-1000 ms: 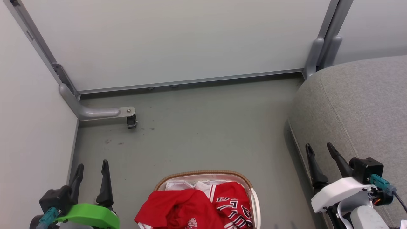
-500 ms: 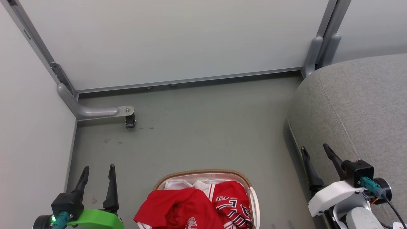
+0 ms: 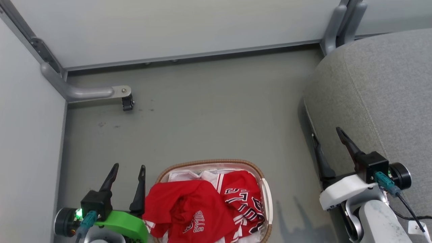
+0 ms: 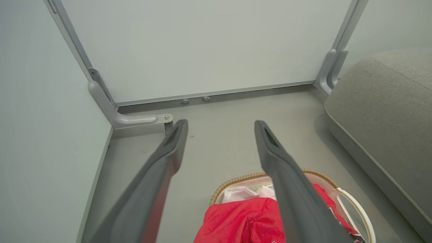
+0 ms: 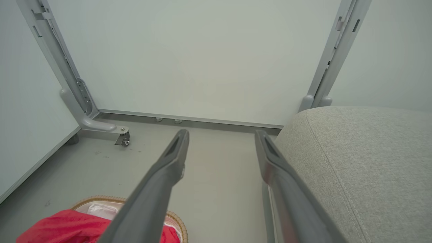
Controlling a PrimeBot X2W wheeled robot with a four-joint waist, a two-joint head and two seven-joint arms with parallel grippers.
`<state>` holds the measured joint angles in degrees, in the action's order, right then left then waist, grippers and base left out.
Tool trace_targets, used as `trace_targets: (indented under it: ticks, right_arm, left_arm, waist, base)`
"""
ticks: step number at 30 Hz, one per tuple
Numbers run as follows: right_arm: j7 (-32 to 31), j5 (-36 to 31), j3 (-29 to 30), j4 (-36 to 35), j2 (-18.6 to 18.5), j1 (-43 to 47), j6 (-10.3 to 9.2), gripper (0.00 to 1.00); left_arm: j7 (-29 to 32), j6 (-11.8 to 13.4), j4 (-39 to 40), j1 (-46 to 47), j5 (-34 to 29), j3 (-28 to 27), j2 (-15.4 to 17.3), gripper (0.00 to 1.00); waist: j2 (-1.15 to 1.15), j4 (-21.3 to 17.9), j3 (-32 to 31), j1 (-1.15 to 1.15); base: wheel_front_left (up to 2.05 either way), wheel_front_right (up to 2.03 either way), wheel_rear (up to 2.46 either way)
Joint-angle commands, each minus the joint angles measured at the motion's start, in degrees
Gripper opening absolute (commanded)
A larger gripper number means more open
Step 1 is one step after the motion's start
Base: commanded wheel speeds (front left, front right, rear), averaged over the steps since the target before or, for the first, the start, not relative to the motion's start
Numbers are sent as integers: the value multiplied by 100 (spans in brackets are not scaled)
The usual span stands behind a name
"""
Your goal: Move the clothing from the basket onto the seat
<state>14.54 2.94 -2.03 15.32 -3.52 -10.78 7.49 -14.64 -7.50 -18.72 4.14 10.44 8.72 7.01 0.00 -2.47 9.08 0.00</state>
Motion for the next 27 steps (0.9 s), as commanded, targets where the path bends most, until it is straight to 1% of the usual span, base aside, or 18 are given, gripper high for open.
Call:
trace_targets:
  ticks: [1, 9, 17, 22, 27]
  right_arm:
    - [44, -127, -19, -45, -3, -136, -1, 100]
    - [74, -239, -127, -219, 36, -444, -1, 100]
    - [74, -277, -223, -402, 52, -661, -1, 100]
    - [73, -204, -299, -562, 53, -813, -1, 100]
    - [74, -203, -356, -613, 53, -972, -1, 100]
  left_arm:
    - [-33, 3, -60, 195, 11, 82, 82, 100]
    - [-50, 4, -539, 661, 182, 600, 339, 100]
    - [-51, 4, -854, 1100, 330, 982, 453, 100]
    - [-51, 5, -1024, 1489, 353, 1384, 593, 100]
    - [-50, 5, -1237, 1860, 527, 1829, 712, 100]
  waist:
    - [0, -113, 448, 0]
    - [0, -308, 1042, 0]
    - [0, -490, 1551, 0]
    - [0, -573, 1986, 0]
    - [0, -674, 2331, 0]
  base:
    - [0, 0, 0]
    - [0, 0, 0]
    - [0, 0, 0]
    - [0, 0, 0]
    - [0, 0, 0]
